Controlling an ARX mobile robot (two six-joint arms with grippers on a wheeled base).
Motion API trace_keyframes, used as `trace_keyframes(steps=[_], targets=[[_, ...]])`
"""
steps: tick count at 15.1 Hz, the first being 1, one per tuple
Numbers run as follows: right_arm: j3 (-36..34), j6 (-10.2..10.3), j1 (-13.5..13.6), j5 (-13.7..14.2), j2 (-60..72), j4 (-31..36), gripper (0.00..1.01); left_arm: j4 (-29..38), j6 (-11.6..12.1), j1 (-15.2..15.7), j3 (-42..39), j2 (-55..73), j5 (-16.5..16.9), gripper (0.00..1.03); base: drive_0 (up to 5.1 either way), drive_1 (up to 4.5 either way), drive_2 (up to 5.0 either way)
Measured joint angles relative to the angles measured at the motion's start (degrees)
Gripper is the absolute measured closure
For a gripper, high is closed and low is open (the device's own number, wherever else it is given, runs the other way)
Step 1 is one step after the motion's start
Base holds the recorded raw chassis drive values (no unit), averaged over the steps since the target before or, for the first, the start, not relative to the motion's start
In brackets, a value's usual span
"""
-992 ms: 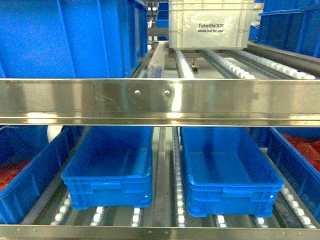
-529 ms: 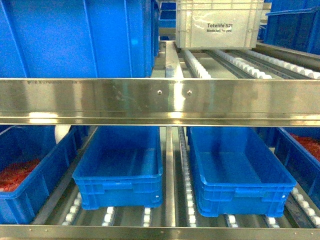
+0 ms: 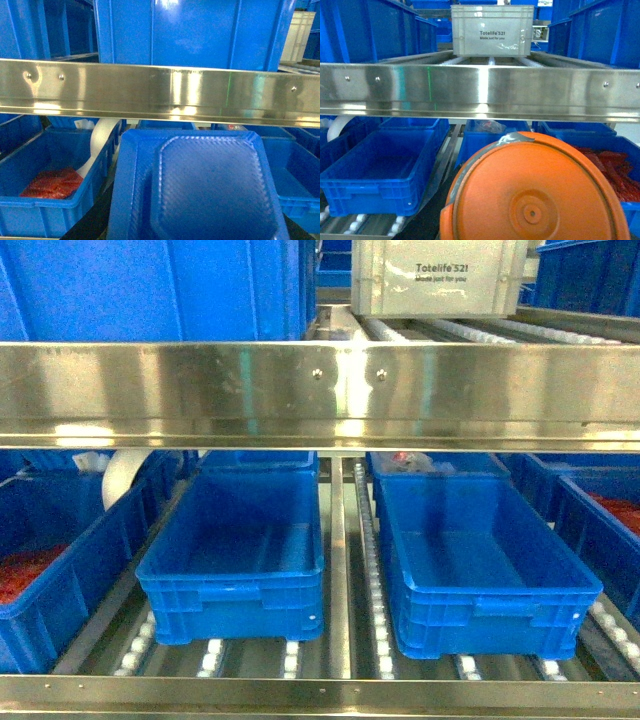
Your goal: Sort blue parts and orange caps into right shelf containers
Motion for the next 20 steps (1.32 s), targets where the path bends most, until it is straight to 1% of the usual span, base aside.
trace_keyframes(steps=[20], targets=[[0.0,0.0,0.0,-0.1,0.0,-0.2,0.58,-0.2,0.0,0.0,0.0,0.0,0.0,0.62,0.0,0.0,0.0]])
